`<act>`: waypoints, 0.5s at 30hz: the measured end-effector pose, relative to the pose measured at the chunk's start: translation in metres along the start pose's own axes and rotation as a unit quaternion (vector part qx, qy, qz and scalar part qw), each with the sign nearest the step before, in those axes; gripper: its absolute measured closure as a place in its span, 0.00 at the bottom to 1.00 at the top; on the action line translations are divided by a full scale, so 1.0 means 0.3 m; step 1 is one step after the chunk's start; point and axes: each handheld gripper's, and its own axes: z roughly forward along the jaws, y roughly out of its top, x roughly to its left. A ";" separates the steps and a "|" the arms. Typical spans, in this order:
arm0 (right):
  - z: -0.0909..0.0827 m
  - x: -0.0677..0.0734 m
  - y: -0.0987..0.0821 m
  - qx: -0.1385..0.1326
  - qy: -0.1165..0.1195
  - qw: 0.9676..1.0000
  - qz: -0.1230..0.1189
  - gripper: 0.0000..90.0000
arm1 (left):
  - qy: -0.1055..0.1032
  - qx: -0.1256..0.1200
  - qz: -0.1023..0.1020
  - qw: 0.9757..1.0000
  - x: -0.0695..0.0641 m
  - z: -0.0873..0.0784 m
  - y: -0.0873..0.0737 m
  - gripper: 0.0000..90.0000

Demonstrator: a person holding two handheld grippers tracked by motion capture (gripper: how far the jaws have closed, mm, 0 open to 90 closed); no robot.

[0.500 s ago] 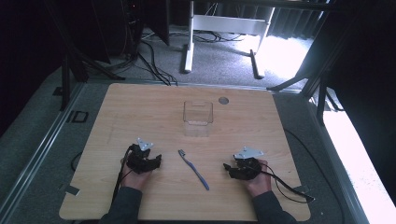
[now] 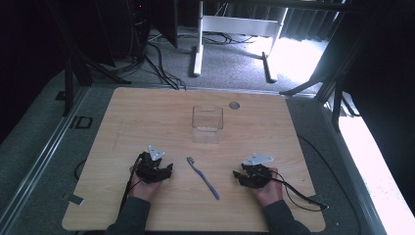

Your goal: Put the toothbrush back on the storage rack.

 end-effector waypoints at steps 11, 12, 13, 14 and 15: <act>-0.023 0.135 0.120 -0.026 0.031 0.999 0.001 0.62 | 0.004 0.002 0.001 1.000 0.003 0.003 0.003 0.43; -0.023 0.151 0.132 -0.023 0.037 0.999 0.008 0.62 | 0.005 0.003 0.000 1.000 0.004 0.004 0.003 0.43; -0.021 0.166 0.143 -0.022 0.040 0.999 0.006 0.63 | 0.004 0.003 -0.001 1.000 0.005 0.004 0.003 0.43; -0.019 0.182 0.155 -0.021 0.044 0.999 0.005 0.63 | 0.005 0.003 -0.001 1.000 0.005 0.004 0.004 0.43; -0.015 0.198 0.166 -0.019 0.046 0.999 0.002 0.65 | 0.005 0.003 -0.001 1.000 0.006 0.005 0.003 0.43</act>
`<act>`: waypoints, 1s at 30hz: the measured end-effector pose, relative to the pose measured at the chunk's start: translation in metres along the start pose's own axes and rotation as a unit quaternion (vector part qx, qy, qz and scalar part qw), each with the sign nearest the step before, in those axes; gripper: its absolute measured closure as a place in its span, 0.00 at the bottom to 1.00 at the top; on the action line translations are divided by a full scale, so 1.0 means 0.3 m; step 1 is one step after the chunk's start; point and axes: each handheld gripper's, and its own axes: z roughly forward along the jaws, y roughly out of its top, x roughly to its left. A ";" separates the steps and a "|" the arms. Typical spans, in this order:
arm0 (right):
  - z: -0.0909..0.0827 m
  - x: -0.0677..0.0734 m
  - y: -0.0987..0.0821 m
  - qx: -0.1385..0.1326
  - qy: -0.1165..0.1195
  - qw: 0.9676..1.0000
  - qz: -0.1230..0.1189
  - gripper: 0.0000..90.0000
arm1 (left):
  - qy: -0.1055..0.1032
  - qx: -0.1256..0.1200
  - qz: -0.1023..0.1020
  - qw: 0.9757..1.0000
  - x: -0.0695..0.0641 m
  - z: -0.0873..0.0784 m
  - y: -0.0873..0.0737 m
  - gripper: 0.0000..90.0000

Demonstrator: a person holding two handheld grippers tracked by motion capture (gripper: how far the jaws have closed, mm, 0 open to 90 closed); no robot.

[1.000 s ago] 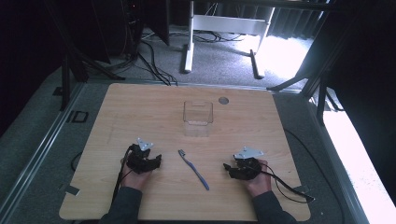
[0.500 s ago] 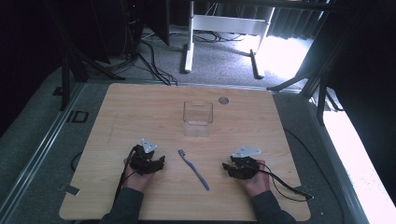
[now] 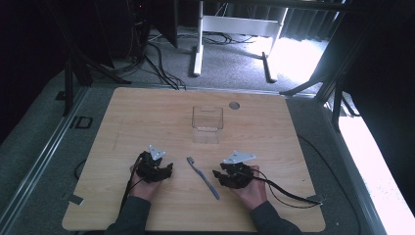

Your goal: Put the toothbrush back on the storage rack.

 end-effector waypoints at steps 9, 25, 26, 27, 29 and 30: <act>0.072 0.097 0.091 0.030 0.026 0.999 -0.020 0.78 | 0.002 -0.002 -0.002 1.000 0.007 -0.004 0.002 0.43; 0.133 0.086 0.147 0.127 0.033 0.991 0.000 0.83 | 0.002 -0.001 -0.001 1.000 0.005 -0.002 0.003 0.43; 0.136 0.084 0.147 0.132 0.033 0.991 0.001 0.83 | 0.002 -0.001 -0.001 1.000 0.006 -0.002 0.003 0.43; 0.139 0.084 0.147 0.136 0.033 0.990 0.004 0.83 | 0.002 -0.002 -0.001 1.000 0.006 -0.002 0.003 0.43; 0.145 0.081 0.146 0.145 0.034 0.989 0.005 0.83 | 0.002 -0.002 -0.001 1.000 0.006 -0.002 0.003 0.43; 0.147 0.081 0.146 0.150 0.033 0.988 0.006 0.83 | 0.002 -0.002 -0.001 1.000 0.006 -0.002 0.003 0.43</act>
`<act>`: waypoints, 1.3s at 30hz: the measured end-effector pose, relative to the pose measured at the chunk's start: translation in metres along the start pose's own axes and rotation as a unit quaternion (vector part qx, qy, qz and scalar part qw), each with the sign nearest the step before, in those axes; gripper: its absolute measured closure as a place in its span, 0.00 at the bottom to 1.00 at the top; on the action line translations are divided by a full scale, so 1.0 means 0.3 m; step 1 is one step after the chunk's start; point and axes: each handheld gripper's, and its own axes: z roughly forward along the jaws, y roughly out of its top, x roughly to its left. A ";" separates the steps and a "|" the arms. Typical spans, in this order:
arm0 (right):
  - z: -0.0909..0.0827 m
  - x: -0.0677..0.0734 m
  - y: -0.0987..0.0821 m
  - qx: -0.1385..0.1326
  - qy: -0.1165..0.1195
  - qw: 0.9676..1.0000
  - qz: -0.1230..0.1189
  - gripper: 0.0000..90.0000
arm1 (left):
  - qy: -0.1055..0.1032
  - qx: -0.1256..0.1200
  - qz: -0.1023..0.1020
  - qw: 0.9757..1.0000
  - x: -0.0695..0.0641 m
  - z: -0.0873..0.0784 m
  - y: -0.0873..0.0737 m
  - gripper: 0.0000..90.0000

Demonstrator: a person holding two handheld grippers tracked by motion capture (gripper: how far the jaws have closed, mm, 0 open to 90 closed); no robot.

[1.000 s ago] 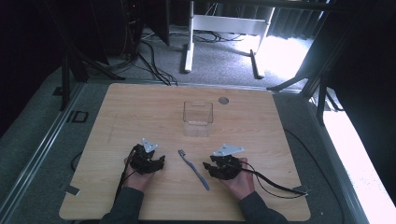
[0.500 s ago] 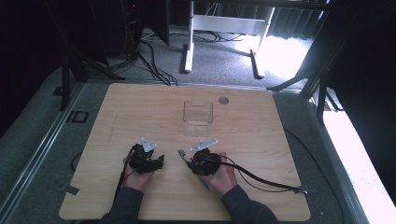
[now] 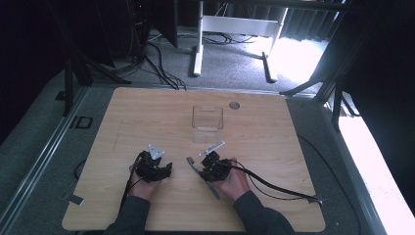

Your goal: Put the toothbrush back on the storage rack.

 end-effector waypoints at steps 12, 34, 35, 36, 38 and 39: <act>0.026 0.001 -0.003 0.027 -0.002 1.000 0.004 0.81 | 0.000 0.002 0.000 1.000 -0.001 0.001 -0.001 0.43; 0.043 -0.001 -0.001 0.073 -0.020 0.997 -0.012 0.85 | 0.000 0.009 0.005 1.000 -0.006 0.007 -0.002 0.43; 0.043 -0.002 0.000 0.075 -0.020 0.997 -0.012 0.85 | 0.000 0.009 0.005 1.000 -0.006 0.007 -0.002 0.43; 0.043 -0.003 0.001 0.076 -0.020 0.997 -0.014 0.86 | 0.000 0.009 0.005 1.000 -0.006 0.008 -0.002 0.43; 0.043 -0.006 0.003 0.082 -0.019 0.996 -0.018 0.86 | 0.000 0.010 0.005 1.000 -0.006 0.008 -0.002 0.43; 0.043 -0.007 0.005 0.085 -0.018 0.996 -0.016 0.86 | 0.000 0.009 0.004 1.000 -0.007 0.008 -0.002 0.43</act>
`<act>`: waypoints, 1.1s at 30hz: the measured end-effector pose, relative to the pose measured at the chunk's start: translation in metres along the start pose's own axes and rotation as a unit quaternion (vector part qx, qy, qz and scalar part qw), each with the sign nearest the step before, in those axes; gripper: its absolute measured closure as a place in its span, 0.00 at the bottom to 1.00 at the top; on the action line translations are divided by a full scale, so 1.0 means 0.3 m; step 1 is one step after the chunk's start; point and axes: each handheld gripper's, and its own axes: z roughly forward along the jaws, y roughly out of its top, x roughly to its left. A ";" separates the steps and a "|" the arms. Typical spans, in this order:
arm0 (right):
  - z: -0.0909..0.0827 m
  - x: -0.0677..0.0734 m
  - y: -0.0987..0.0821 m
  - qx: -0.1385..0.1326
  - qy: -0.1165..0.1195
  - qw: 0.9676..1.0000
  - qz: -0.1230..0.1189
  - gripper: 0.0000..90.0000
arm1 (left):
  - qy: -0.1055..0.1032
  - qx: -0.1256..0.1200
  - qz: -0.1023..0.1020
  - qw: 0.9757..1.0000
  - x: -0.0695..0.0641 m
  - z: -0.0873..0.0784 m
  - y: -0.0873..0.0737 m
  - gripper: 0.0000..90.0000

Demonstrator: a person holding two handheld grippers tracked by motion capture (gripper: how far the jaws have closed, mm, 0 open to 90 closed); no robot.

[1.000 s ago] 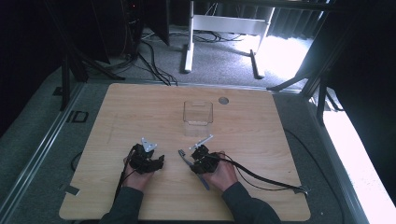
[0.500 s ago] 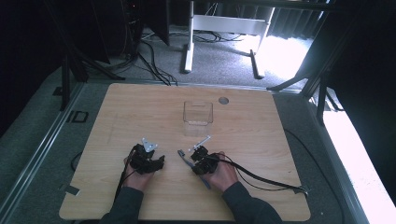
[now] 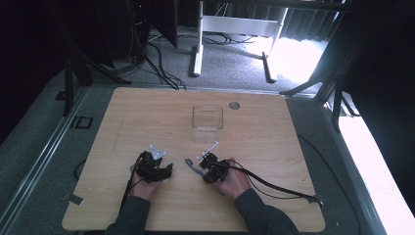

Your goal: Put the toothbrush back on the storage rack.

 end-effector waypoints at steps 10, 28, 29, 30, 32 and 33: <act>-0.003 -0.013 0.010 0.022 0.010 1.000 -0.009 0.91 | 0.000 0.001 0.002 1.000 -0.001 0.002 0.000 0.43; -0.034 -0.019 0.007 -0.007 0.005 1.000 -0.014 0.92 | 0.002 -0.001 0.000 1.000 0.002 -0.001 0.001 0.43; -0.039 -0.020 0.007 -0.010 0.005 1.000 -0.014 0.92 | 0.002 -0.001 0.000 1.000 0.002 -0.001 0.001 0.43; -0.043 -0.022 0.007 -0.015 0.006 1.000 -0.014 0.92 | 0.002 -0.001 0.000 1.000 0.002 0.000 0.001 0.43; -0.052 -0.023 0.008 -0.022 0.005 1.000 -0.012 0.92 | 0.002 0.000 0.001 1.000 0.002 0.000 0.001 0.43; -0.056 -0.024 0.008 -0.026 0.005 1.000 -0.012 0.92 | 0.002 0.000 0.001 1.000 0.002 0.000 0.001 0.43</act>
